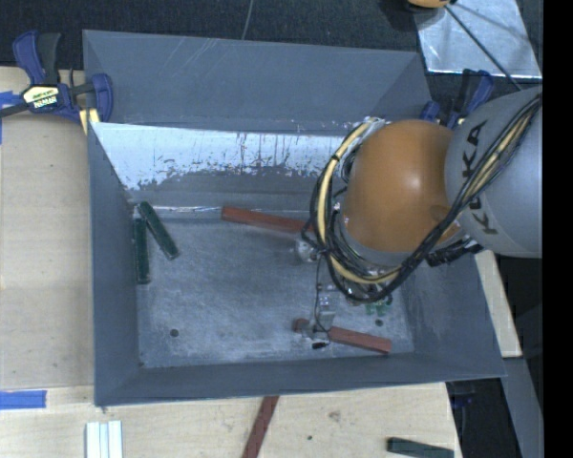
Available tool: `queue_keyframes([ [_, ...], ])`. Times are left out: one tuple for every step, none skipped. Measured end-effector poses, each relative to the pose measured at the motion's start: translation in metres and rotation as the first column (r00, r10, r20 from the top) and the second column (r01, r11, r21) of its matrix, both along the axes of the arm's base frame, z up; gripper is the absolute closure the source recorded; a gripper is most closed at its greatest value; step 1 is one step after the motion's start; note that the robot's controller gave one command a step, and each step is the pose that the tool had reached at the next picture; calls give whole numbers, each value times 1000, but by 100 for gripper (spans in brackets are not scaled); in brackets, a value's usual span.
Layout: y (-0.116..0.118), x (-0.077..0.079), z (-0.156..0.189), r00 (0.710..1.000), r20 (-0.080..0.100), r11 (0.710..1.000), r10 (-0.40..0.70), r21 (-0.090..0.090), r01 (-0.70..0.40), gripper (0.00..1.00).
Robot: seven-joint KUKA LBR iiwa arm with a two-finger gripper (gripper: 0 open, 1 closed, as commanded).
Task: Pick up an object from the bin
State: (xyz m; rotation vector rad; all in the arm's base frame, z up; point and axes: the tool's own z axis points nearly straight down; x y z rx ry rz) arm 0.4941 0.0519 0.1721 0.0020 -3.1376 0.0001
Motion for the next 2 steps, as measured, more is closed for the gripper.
queue_keyframes([
  [0,2,3,1000,7,1000,-1,1,1,0],
  [-21,4,-51,999,14,1000,31,0,-31,0],
])
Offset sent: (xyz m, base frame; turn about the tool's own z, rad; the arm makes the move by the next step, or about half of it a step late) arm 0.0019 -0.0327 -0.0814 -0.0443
